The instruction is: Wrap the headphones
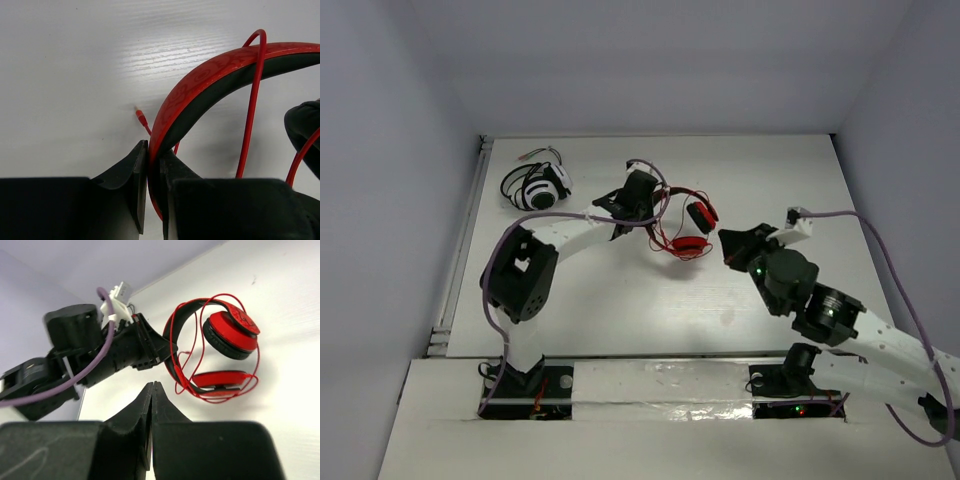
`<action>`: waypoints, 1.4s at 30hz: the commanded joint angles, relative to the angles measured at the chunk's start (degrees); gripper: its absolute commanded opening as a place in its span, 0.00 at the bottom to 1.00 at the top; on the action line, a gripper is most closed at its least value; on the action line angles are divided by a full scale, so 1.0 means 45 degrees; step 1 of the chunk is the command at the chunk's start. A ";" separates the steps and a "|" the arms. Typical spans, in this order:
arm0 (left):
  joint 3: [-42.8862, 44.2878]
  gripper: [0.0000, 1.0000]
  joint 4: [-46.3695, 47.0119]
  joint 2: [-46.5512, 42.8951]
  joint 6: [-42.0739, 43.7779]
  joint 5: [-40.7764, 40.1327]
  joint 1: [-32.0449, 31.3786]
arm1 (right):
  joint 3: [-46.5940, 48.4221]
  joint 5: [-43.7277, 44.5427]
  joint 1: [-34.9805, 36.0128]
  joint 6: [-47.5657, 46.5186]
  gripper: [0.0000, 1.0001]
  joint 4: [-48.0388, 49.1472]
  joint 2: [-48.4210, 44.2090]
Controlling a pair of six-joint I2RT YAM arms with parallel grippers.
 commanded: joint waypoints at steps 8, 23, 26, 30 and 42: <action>0.1455 0.23 0.0764 0.1413 0.0358 -0.0255 -0.0018 | -0.0902 0.0942 -0.0071 0.0669 0.59 -0.2722 -0.2726; -0.1375 0.99 0.1721 -0.5906 0.0338 -0.1660 -0.0018 | 0.0855 0.2289 -0.0071 -0.0305 0.96 -0.3621 -0.3587; -0.1903 0.99 0.1565 -0.8055 0.0533 -0.1798 -0.0018 | 0.1363 0.2661 -0.0071 -0.0539 1.00 -0.3836 -0.4230; -0.2275 0.99 0.0999 -1.0282 0.0651 -0.2361 0.0098 | 0.1618 0.3091 -0.0071 -0.1495 1.00 -0.3895 -0.5032; -0.3798 0.99 0.0725 -1.4798 0.1666 -0.3048 0.0099 | 0.1521 0.2193 -0.0071 -0.2631 1.00 -0.3154 -0.6030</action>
